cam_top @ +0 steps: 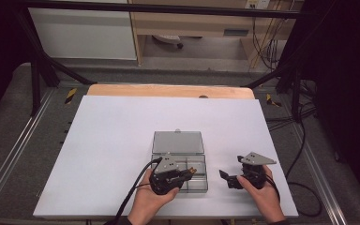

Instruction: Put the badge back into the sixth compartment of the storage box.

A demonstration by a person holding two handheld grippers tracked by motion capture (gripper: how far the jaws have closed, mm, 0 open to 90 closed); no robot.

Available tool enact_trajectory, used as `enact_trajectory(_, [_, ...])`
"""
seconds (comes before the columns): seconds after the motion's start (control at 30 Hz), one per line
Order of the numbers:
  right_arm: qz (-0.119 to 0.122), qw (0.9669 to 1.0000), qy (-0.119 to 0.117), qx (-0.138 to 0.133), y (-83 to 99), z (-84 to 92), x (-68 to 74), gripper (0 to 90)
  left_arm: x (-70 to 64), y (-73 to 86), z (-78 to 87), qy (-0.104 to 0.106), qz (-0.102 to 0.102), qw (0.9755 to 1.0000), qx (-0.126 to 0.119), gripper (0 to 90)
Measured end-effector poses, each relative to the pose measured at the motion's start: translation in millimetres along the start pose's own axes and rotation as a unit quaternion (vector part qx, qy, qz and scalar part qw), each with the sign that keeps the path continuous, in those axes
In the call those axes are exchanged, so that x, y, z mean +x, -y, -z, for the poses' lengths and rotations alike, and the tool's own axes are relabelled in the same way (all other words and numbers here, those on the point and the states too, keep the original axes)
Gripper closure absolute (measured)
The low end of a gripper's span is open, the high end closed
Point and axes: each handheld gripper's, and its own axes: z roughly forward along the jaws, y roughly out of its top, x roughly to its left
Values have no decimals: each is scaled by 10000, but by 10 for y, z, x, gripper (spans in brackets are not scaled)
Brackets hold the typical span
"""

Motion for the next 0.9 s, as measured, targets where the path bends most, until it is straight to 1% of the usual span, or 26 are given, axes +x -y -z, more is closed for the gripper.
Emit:
enact_trajectory(0.43, [7,10000,2,0,0,-1,-2,55,-78,27,-83,89,-94,9998,176,839])
enact_trajectory(0.67, [-9,10000,-4,18,0,-6,3,54,-86,61,-133,75,-98,9995,287,839])
enact_trajectory(0.9, [21,10000,-2,13,-1,-3,-3,54,-112,79,-220,52,-185,9989,423,838])
